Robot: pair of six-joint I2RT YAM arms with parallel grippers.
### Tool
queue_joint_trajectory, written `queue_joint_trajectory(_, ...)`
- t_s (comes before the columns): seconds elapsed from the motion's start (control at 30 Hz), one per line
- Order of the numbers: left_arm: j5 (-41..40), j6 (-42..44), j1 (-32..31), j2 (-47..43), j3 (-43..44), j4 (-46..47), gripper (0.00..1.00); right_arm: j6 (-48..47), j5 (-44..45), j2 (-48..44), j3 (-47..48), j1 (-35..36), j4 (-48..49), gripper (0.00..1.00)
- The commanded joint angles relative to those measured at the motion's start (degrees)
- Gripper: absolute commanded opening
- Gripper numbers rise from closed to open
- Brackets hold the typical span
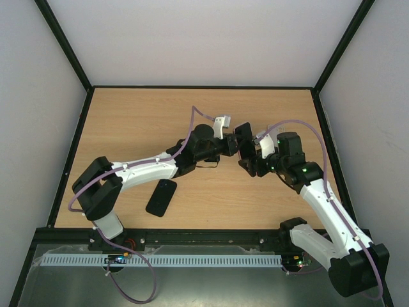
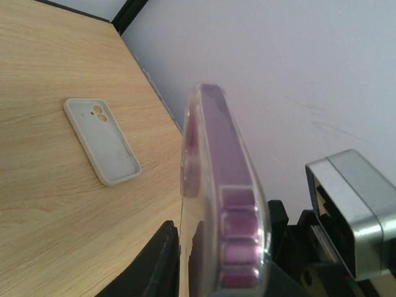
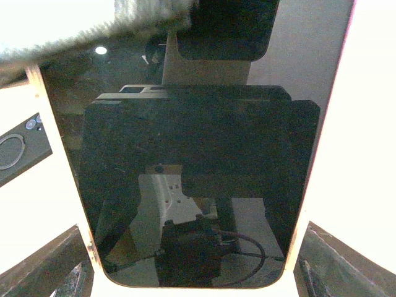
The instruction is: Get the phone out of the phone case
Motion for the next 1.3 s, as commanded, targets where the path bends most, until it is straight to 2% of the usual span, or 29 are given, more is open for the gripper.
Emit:
queue_joint_trajectory(0.0,2.1,-0.8,0.0,0.9,1.8,0.5,0.17,0.0,0.9,-1.8,0.2,0.2,2.6,0.48)
queue_joint_trajectory(0.13,3.4,-1.0,0.0,0.7,1.7,1.1,0.1,0.7,0.8,-2.6,0.2,0.3,3.1,0.5)
queue_joint_trajectory(0.2,4.7,-1.0,0.3,0.0,1.4,1.5,0.08,0.9,0.2,-3.2,0.3,0.2,3.2,0.58)
queue_joint_trajectory(0.33,9.1,-0.3,2.6,-3.1,0.7,-0.6,0.03,1.4,-1.9,-4.6,0.8,0.2,2.8,0.83)
queue_joint_trajectory(0.5,14.3,3.1,9.1,-12.9,-2.3,-11.5,0.03,-0.1,-6.9,-5.3,3.6,0.2,-1.5,0.98)
queue_joint_trajectory(0.6,19.2,6.6,13.9,-17.4,-3.4,-17.7,0.03,-0.1,-6.8,-5.6,4.6,0.2,-2.6,0.99)
queue_joint_trajectory(0.7,28.2,8.5,19.6,-19.9,-5.0,-18.4,0.03,-2.3,-10.9,-5.0,5.6,0.2,-3.5,0.98)
queue_joint_trajectory(0.87,37.9,20.8,26.0,-18.9,-1.8,-28.7,0.03,-1.6,-17.4,-2.8,8.7,0.2,-2.8,0.91)
queue_joint_trajectory(0.97,43.2,20.0,25.0,-19.2,-4.2,-22.9,0.03,-3.6,-21.6,1.7,10.8,0.2,-5.1,0.86)
queue_joint_trajectory(1.07,49.6,15.7,25.4,-20.4,-9.3,-10.5,0.03,-7.5,-25.6,6.2,12.4,0.2,-9.4,0.81)
queue_joint_trajectory(1.17,53.8,15.9,24.6,-21.5,-11.2,-8.6,0.03,-12.4,-29.0,8.1,13.4,0.3,-12.8,0.79)
queue_joint_trajectory(1.27,54.4,19.0,22.3,-23.3,-11.9,-9.9,0.03,-13.3,-29.9,7.7,12.3,0.3,-11.1,0.78)
